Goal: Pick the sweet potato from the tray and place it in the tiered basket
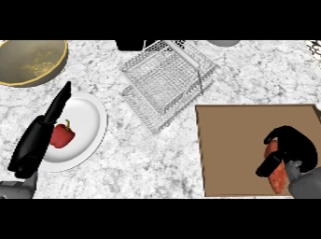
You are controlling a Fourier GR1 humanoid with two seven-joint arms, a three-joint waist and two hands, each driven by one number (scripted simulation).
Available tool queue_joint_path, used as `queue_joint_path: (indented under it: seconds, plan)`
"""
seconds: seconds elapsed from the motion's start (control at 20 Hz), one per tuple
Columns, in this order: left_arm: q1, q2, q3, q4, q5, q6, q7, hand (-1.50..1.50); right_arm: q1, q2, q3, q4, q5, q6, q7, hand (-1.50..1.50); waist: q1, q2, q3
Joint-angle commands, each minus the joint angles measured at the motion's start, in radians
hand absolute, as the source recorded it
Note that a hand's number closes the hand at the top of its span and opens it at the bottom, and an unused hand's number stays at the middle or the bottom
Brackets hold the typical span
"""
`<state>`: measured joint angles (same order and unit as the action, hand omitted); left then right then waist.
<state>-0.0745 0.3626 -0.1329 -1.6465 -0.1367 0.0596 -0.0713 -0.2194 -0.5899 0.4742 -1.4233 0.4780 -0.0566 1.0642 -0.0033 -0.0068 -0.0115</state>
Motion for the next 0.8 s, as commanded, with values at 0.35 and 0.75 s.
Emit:
queue_joint_path:
  seconds: [0.35,0.75]
  plan:
    - [0.007,-0.038,0.004,-0.049,-0.048,-0.001,0.066,0.0,0.207,-0.006,-0.003,-0.294,0.269,-0.062,0.184,1.5,-0.021,0.0,0.01]
    - [0.052,-0.037,0.023,-0.043,-0.06,0.015,0.02,0.0,0.493,-0.039,-0.024,-0.673,0.533,-0.075,0.269,1.5,-0.044,-0.006,0.008]
